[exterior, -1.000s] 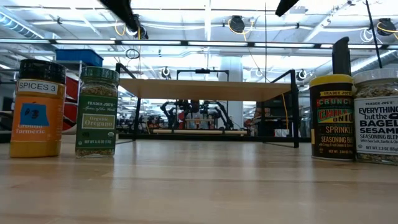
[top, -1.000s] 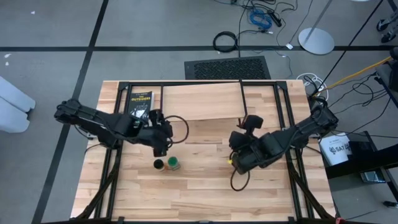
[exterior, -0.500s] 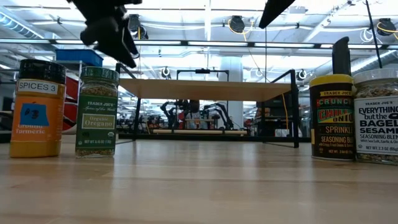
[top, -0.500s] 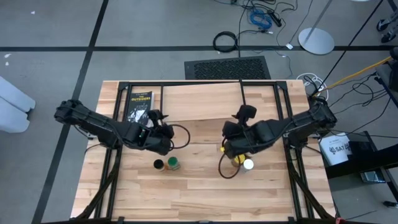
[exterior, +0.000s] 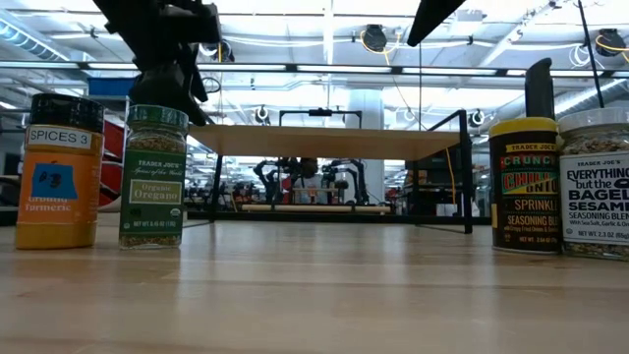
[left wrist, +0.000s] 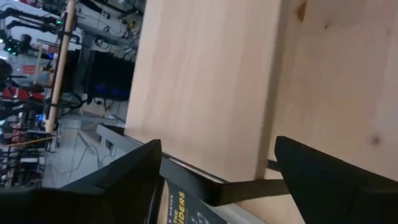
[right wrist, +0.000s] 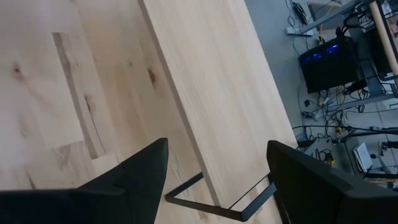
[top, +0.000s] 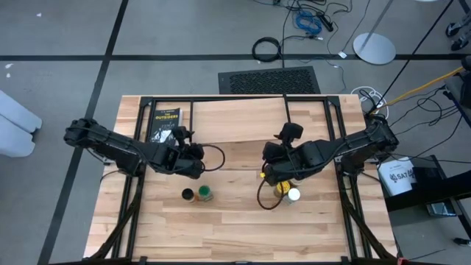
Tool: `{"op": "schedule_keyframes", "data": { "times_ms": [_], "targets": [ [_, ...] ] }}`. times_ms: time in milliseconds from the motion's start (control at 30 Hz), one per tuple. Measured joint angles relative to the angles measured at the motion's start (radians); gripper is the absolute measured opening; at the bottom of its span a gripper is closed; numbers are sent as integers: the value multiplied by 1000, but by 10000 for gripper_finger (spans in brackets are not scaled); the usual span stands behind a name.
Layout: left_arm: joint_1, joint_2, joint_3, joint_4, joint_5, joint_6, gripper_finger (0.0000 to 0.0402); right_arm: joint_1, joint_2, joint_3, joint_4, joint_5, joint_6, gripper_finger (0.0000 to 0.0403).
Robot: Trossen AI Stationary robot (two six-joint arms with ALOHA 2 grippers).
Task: Shelf spices
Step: Put the black seasoning bottle on the shelf
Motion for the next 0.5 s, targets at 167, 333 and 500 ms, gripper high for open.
{"op": "schedule_keyframes", "data": {
  "times_ms": [167, 333, 500],
  "targets": [
    [22, 0, 0, -17, -25, 0, 311, -5, 0, 0, 1, 0, 1, 260],
    [51, 0, 0, -21, -41, 26, 311, -5, 0, 0, 1, 0, -1, 260],
    [68, 0, 0, -22, -77, 53, 311, -5, 0, 0, 1, 0, -1, 260]
  ]
}}
